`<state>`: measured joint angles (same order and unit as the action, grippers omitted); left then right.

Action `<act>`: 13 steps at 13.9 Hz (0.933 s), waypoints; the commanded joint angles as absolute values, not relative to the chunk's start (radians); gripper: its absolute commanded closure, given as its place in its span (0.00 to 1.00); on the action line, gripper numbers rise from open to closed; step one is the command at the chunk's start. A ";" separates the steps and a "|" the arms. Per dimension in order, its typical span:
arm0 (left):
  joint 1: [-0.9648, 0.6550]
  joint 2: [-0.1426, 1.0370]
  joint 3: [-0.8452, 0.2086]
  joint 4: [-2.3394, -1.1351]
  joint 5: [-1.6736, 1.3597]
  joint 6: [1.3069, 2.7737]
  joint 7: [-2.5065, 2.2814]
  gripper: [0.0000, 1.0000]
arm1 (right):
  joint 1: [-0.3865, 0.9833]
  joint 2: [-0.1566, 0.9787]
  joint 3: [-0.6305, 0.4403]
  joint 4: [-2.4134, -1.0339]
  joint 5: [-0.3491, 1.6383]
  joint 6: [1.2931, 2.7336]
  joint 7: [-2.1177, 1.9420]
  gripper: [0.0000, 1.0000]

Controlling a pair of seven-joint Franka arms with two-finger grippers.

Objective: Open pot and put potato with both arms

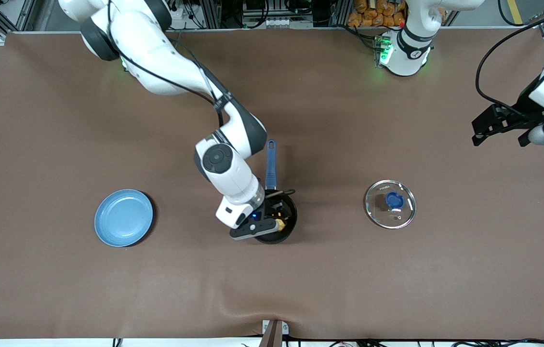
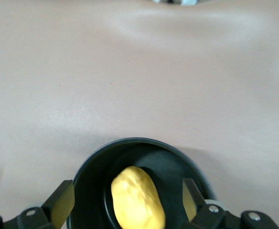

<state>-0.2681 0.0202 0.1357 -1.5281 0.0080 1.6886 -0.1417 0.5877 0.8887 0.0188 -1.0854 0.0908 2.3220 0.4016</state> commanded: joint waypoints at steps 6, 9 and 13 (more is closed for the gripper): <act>-0.218 0.048 0.138 -1.483 -0.055 1.672 -0.192 0.00 | 0.565 0.546 -0.168 -1.124 0.064 1.826 0.419 0.00; -0.013 0.058 -0.076 -1.482 -0.045 1.671 -0.186 0.00 | 0.522 0.445 -0.216 -1.127 0.064 1.679 0.417 0.00; 0.084 0.075 -0.196 -1.483 0.014 1.671 -0.074 0.00 | 0.387 0.350 -0.216 -1.127 0.066 1.539 0.241 0.00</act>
